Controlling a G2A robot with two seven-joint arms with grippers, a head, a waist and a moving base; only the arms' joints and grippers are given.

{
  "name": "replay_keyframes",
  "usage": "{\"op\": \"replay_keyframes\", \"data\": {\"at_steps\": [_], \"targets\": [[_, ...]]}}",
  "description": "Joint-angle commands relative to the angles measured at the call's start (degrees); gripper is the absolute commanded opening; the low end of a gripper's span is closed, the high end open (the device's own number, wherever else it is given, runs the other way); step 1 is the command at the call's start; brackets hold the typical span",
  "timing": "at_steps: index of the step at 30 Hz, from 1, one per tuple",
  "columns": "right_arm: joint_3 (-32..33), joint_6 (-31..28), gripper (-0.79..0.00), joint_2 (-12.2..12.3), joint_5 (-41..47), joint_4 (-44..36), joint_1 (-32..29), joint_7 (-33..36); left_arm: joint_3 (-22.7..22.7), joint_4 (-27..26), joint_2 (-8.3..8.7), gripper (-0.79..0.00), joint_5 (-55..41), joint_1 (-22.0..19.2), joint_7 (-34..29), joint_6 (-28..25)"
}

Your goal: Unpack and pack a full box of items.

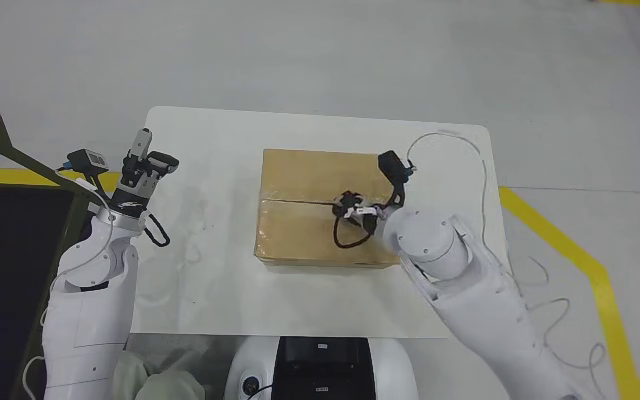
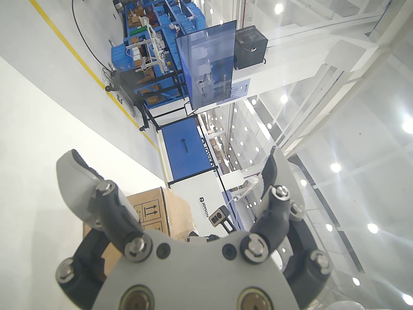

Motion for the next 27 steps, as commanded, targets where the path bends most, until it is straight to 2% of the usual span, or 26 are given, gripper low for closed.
{"op": "replay_keyframes", "data": {"at_steps": [1,18,27], "targets": [[1.38,0.18,-0.785,0.31,-0.20,-0.79,-1.34,-0.26,0.00,0.00,0.00,0.000,0.00,0.00,0.00,0.00],[16.07,4.33,-0.785,3.46,-3.13,-9.74,-13.85,-0.88,0.00,0.00,0.00,0.000,0.00,0.00,0.00,0.00],[20.21,3.48,-0.785,4.21,-2.32,-9.89,-16.24,0.30,0.00,0.00,0.00,0.000,0.00,0.00,0.00,0.00]]}}
